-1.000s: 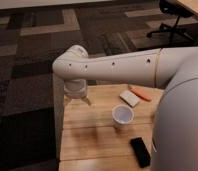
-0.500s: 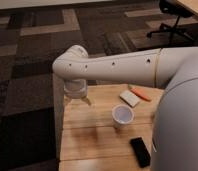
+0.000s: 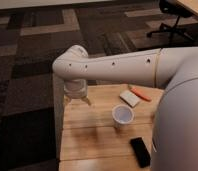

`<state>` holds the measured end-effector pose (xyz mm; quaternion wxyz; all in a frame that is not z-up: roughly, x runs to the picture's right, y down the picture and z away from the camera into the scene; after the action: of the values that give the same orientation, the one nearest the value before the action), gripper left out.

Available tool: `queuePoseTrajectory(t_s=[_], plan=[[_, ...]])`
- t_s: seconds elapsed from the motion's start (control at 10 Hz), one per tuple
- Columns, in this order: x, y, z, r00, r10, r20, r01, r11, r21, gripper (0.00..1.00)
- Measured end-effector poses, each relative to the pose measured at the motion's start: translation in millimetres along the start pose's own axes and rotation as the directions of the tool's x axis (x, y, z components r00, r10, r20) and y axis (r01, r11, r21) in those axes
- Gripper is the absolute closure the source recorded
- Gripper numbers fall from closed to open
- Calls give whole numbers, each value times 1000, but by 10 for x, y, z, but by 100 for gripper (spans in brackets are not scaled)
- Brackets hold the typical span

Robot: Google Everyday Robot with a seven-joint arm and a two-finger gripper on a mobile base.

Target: Push the eraser across the table

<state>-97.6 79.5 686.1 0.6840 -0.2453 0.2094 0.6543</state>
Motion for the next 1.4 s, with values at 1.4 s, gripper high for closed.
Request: queuePoseTrajectory(t_s=[1.4], plan=[[416,-1012,-161,989,120,82,-114,991,-74,35]])
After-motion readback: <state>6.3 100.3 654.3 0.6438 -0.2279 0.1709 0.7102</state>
